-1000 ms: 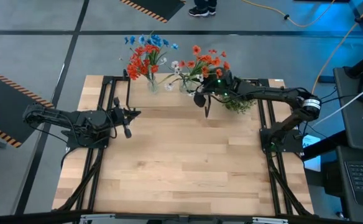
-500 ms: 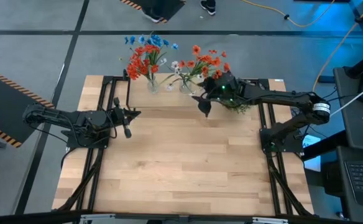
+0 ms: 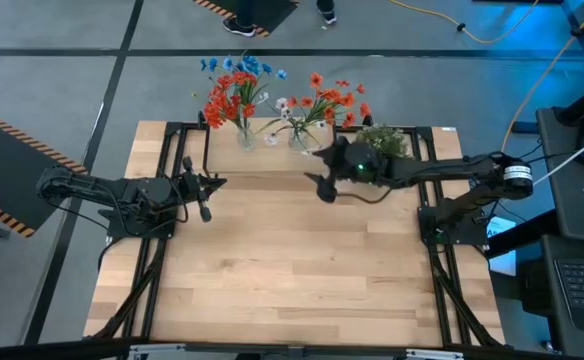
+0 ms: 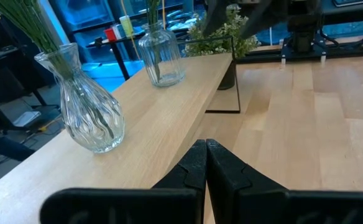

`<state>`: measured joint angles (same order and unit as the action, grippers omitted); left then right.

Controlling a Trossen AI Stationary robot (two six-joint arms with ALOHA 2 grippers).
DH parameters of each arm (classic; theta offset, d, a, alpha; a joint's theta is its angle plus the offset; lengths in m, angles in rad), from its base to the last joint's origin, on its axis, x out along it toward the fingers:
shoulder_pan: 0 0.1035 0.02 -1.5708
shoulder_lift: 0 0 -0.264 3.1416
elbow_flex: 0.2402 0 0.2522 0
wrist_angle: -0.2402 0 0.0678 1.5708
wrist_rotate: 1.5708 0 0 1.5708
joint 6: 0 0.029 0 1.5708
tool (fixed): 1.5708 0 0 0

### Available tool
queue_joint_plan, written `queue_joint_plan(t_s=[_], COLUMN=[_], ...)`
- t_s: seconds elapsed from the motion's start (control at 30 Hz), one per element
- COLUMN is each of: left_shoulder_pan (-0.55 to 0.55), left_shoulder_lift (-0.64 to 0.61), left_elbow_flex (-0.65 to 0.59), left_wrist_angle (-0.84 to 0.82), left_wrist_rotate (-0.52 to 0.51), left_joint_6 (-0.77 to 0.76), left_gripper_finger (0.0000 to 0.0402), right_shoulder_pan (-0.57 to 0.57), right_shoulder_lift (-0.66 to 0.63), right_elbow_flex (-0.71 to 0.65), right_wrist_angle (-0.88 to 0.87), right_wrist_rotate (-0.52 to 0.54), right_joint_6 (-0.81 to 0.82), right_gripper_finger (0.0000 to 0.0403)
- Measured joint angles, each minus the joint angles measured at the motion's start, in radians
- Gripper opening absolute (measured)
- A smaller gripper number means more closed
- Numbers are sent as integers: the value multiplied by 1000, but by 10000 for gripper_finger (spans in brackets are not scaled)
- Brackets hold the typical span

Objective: Pick and place flowers into a vace then onto a shelf
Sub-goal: Return to Home Position

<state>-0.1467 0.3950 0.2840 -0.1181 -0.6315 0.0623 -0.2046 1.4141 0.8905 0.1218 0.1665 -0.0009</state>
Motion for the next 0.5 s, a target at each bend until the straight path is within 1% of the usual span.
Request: queue_joint_plan(t_s=[0.07,0.13,0.33,0.4,0.5], left_shoulder_pan=[0,0,0,0,-2], left_shoulder_lift=[0,0,0,0,-1], left_elbow_flex=[0,0,0,0,0], left_wrist_angle=[0,0,4,11,18], left_wrist_rotate=[0,0,4,6,49], left_joint_6=[11,11,3,4,4], left_gripper_finger=[4,4,4,4,4], right_shoulder_pan=[20,41,100,112,131], right_shoulder_lift=[-20,-55,-144,-156,-159], right_elbow_flex=[-47,-77,-154,-178,-227], right_wrist_angle=[88,131,139,157,209], right_wrist_rotate=[1,2,-16,-57,-79], right_joint_6=[0,1,22,23,19], right_gripper_finger=[326,326,326,324,308])
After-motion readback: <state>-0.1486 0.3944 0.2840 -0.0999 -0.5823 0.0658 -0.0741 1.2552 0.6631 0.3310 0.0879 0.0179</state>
